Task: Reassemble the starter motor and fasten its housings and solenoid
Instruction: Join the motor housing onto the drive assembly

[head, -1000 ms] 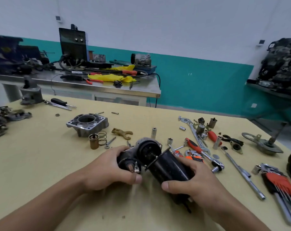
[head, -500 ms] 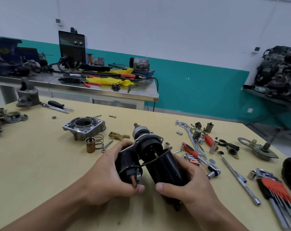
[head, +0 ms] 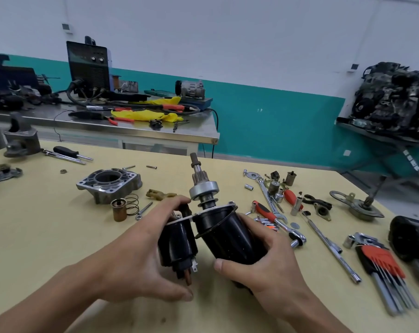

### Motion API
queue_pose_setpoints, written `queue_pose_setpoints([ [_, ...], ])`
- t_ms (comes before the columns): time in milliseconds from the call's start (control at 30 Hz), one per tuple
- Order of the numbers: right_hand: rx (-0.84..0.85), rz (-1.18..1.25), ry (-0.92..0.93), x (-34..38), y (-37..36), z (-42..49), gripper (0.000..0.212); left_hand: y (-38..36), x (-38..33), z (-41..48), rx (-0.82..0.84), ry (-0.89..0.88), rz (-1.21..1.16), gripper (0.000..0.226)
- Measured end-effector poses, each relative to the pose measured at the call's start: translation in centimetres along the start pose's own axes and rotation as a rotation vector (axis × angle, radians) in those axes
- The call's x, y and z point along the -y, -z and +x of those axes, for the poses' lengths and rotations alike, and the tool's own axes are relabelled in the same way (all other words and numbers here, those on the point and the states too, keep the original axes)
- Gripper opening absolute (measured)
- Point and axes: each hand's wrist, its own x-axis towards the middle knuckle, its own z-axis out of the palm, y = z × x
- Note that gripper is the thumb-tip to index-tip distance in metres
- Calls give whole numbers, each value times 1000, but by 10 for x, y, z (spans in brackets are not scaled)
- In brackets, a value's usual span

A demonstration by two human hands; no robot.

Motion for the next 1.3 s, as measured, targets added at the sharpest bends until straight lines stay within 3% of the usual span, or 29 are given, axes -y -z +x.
queue_pose_setpoints([
  [67, -16, -56, 58, 3, -1, -1, 69, 4, 0, -1, 55, 35, -148, 111],
  [133, -30, -141, 134, 8, -2, -3, 66, 1, -1, 1, 44, 50, -320, 86],
  [267, -64, -383, 231, 9, -7, -4, 65, -15, -4, 6, -149, 137, -521, 39],
  [533, -382, -799, 479, -1, -16, -5, 77, -42, -13, 2, -312, 176, -676, 30],
  [667, -426, -899, 509, -3, -21, -7, 74, -46, -19, 1, -357, 220, -594, 53],
  [800, -420, -915, 465, -6, -26, -10, 80, -51, -21, 1, -392, 258, -590, 44],
  [1067, -294, -753, 281, -7, -29, -11, 80, -51, -19, 1, -372, 256, -459, 32],
  [1200, -133, -220, 18, 3, -17, -7, 55, -49, -16, 4, -403, 246, -386, 29],
  [1300, 3, 130, -190, 8, -1, 2, 55, -48, -14, 3, -408, 259, -368, 26],
])
